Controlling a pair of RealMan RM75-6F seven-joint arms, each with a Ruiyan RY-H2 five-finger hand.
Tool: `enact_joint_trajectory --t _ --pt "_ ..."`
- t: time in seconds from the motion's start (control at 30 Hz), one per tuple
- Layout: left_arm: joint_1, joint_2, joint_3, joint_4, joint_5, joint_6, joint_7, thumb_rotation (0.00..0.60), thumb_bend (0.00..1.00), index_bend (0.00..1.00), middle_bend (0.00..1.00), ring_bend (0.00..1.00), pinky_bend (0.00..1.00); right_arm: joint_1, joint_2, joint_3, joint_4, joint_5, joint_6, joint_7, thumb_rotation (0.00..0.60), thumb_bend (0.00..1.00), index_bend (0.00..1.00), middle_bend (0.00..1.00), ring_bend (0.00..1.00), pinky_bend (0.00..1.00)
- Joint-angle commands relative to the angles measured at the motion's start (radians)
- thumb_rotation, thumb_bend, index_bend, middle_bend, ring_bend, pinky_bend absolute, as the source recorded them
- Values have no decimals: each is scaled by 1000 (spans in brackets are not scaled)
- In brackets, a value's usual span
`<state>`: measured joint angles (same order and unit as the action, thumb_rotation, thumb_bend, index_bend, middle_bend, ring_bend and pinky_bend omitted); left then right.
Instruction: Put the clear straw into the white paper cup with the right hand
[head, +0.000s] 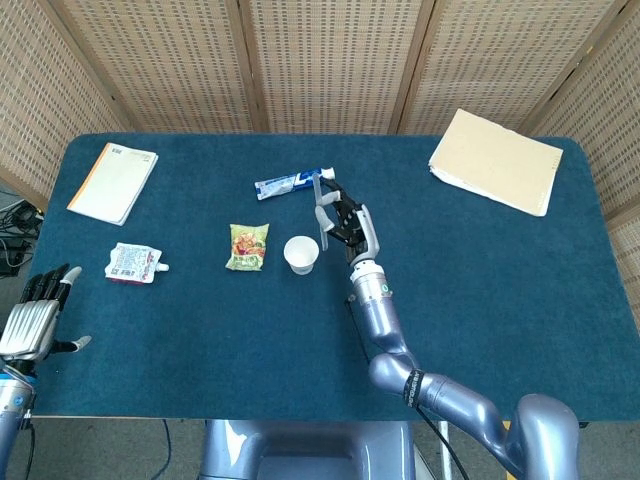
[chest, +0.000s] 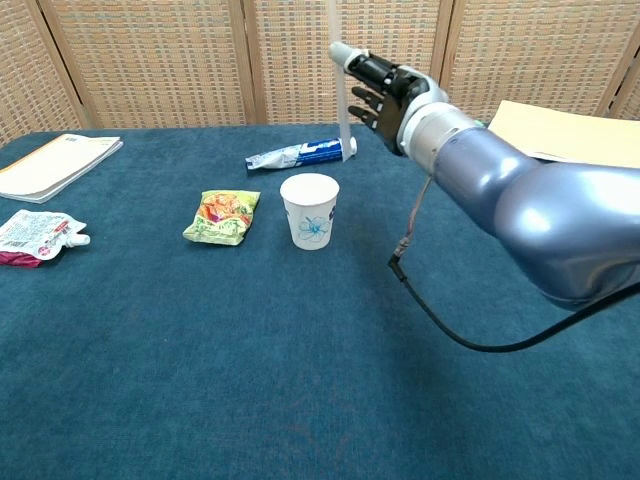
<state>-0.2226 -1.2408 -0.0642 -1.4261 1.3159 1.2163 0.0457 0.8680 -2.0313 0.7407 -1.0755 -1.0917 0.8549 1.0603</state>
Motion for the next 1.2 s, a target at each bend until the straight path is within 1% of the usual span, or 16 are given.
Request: enact_joint_trajectory --t 0.03,0.3,1.0,1.1,1.2 --pt "0 1 0 0 -2 -1 -2 600 11 0 0 0 0 19 -16 -7 22 -10 0 15 600 562 616 245 0 0" --pt "-2 2 1 7 -9 -12 -10 600 11 0 0 0 0 79 -69 -20 126 -27 -5 89 600 563 616 244 0 0" --pt "-11 -4 0 26 -36 -46 -15 600 12 0 0 0 0 185 -127 -39 310 -39 -60 219 600 563 614 238 0 0" --pt "-13 -6 0 29 -39 -52 -19 600 12 0 0 0 0 201 -135 -44 335 -41 -72 230 600 564 605 232 0 0" --pt "-14 -6 -2 31 -41 -55 -21 600 12 0 0 0 0 214 -149 -52 372 -39 -77 224 600 556 569 203 0 0"
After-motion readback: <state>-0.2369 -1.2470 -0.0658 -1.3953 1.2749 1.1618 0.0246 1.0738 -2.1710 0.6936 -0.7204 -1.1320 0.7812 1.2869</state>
